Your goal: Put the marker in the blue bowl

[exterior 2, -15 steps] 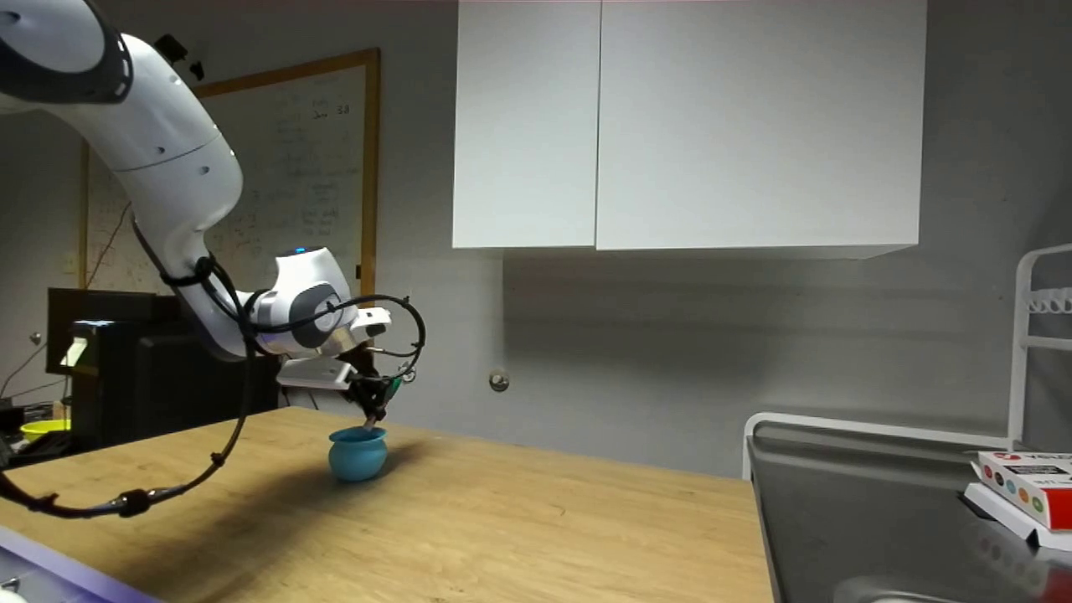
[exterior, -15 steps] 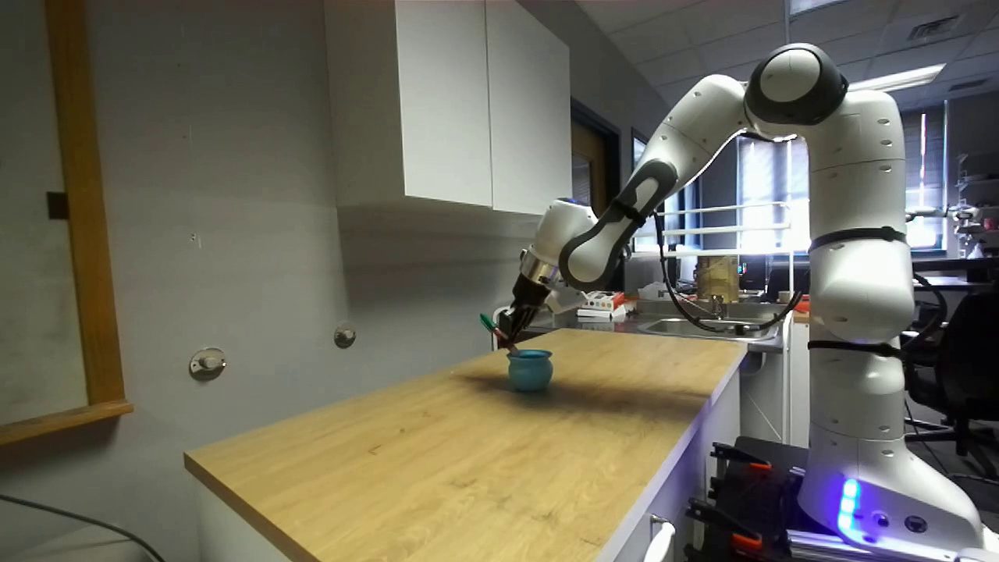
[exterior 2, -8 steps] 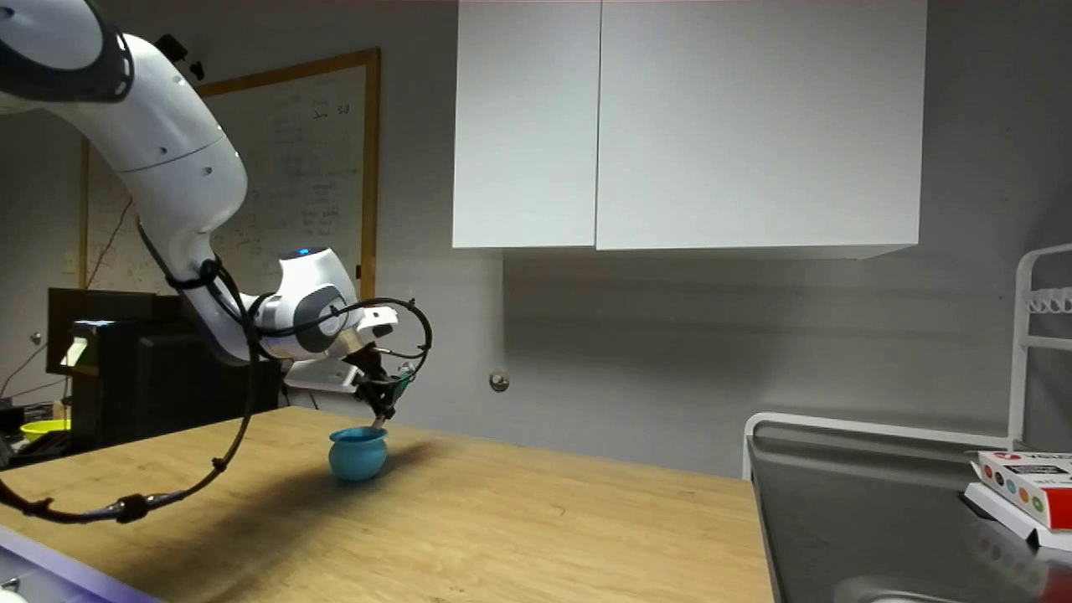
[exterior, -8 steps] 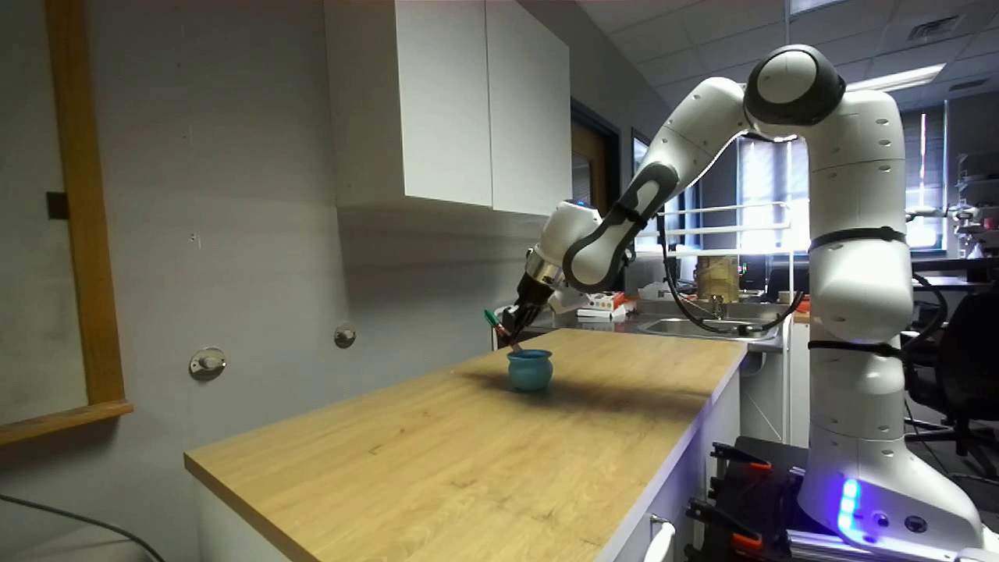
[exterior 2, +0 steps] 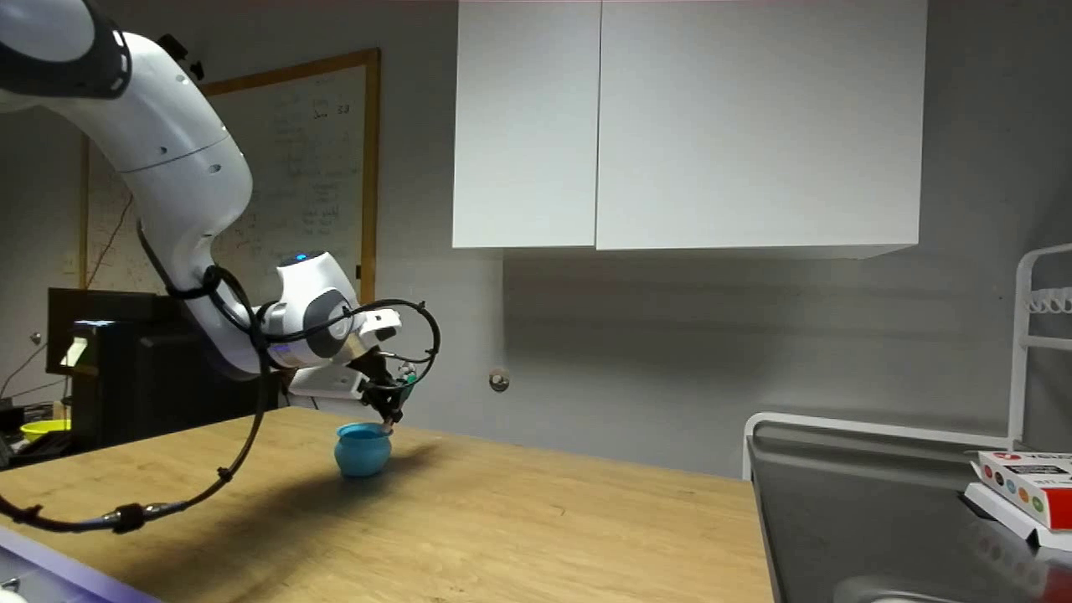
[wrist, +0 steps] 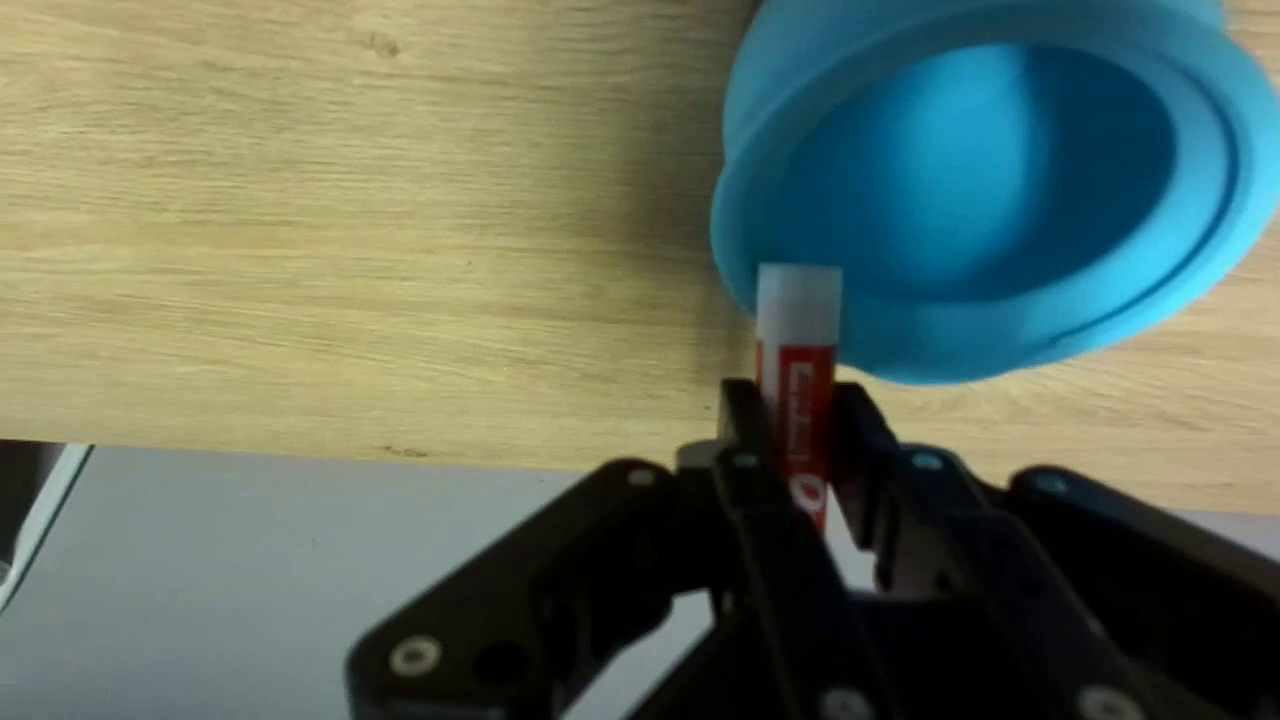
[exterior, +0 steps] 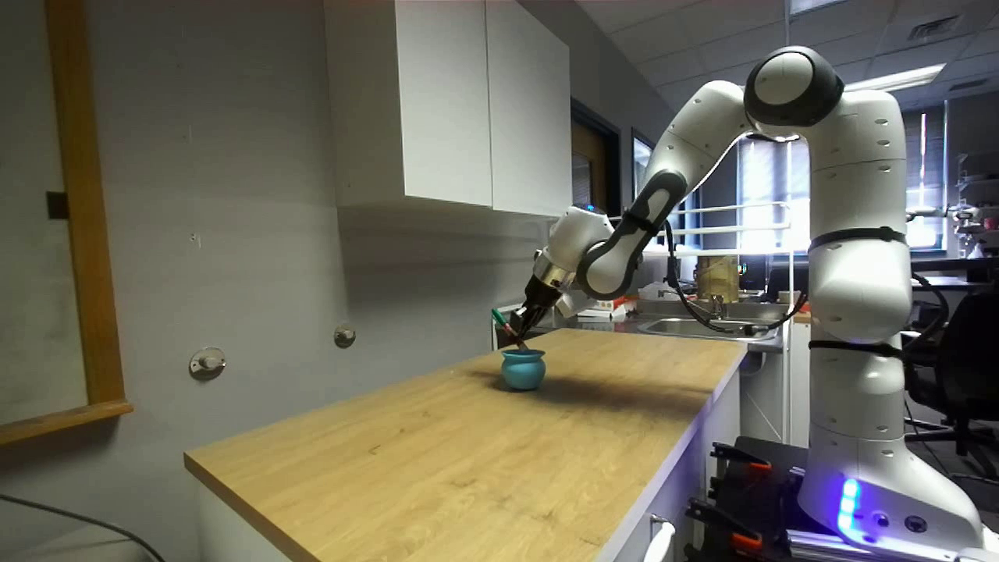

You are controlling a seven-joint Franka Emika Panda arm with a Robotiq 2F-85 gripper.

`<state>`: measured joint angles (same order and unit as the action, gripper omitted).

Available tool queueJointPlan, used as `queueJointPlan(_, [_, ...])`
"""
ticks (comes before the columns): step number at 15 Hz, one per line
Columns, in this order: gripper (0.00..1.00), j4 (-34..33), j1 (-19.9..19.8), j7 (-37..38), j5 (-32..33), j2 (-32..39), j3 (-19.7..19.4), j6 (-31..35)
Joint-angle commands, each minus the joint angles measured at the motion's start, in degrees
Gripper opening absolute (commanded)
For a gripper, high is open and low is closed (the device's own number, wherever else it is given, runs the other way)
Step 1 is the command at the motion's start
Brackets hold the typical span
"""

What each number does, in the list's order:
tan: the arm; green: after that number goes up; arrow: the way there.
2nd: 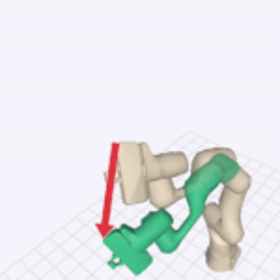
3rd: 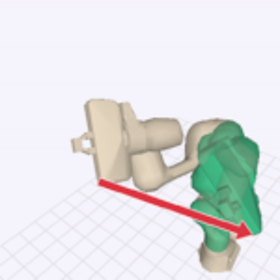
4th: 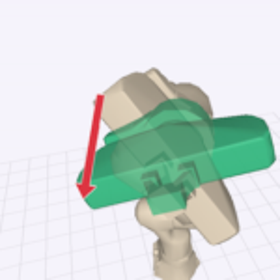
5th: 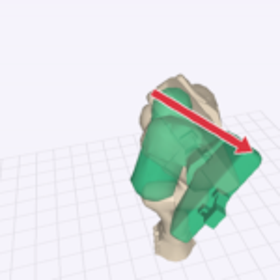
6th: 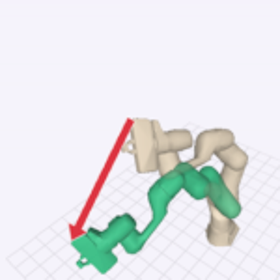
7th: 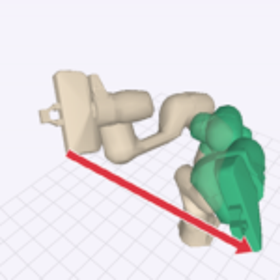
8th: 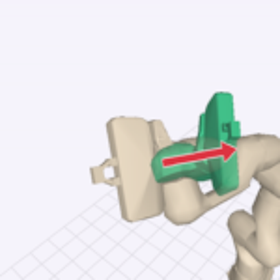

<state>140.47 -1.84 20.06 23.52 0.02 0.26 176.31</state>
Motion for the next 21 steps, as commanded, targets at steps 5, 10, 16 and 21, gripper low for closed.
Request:
queueJointPlan(5, [0.07, 0.69, -1.72, 16.77, 22.2, -3.79, 0.16, -1.52])
queueJointPlan(10, [0.07, -0.74, -1.23, 27.43, 33.05, -4.19, 2.25, -3.72])
queueJointPlan(16, [0.07, -1.82, 0.03, 34.99, 39.81, -1.09, 5.25, -6.9])
queueJointPlan(21, [0.46, -2.45, 0.87, 37.46, 41.5, 1.34, 5.88, -8.36])
